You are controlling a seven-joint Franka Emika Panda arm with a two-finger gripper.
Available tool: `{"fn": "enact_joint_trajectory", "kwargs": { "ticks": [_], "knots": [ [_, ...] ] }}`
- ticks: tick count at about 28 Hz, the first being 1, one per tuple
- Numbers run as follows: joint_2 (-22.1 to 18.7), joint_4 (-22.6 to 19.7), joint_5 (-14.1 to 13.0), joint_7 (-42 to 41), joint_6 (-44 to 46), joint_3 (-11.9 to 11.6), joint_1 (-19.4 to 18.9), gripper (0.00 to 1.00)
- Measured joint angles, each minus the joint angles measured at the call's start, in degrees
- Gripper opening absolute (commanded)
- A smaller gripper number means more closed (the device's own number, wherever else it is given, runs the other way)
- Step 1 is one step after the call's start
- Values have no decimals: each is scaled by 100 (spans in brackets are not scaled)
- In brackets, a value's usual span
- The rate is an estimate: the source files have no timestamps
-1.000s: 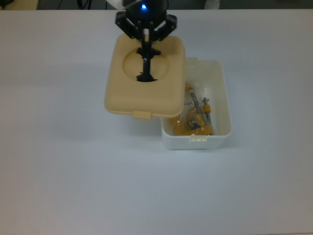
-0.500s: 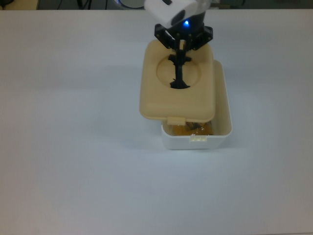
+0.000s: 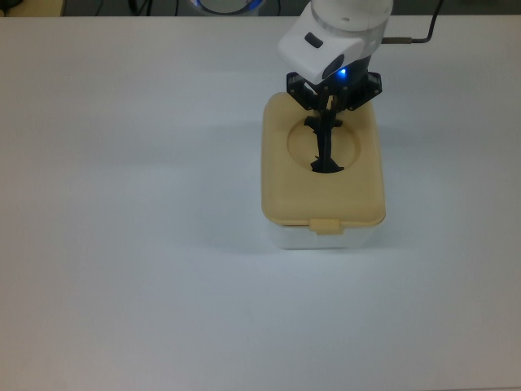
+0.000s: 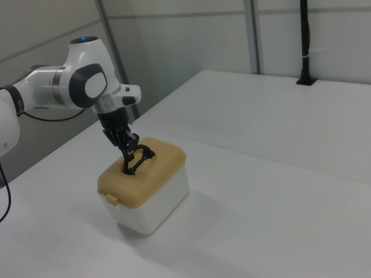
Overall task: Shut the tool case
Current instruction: 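Lower the lid onto the box rim and press it down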
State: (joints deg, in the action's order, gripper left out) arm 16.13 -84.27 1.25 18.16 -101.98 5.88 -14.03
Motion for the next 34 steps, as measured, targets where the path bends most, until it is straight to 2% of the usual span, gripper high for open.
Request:
{"fn": "enact_joint_trajectory", "kwargs": {
  "ticks": [10, 18, 34],
  "knots": [
    [0, 26, 28, 2, 0, 0, -56, 0],
    [0, 27, 300, 2, 9, -2, -56, 0],
    [0, 27, 311, -64, 245, 0, -160, 0]
  ]
}}
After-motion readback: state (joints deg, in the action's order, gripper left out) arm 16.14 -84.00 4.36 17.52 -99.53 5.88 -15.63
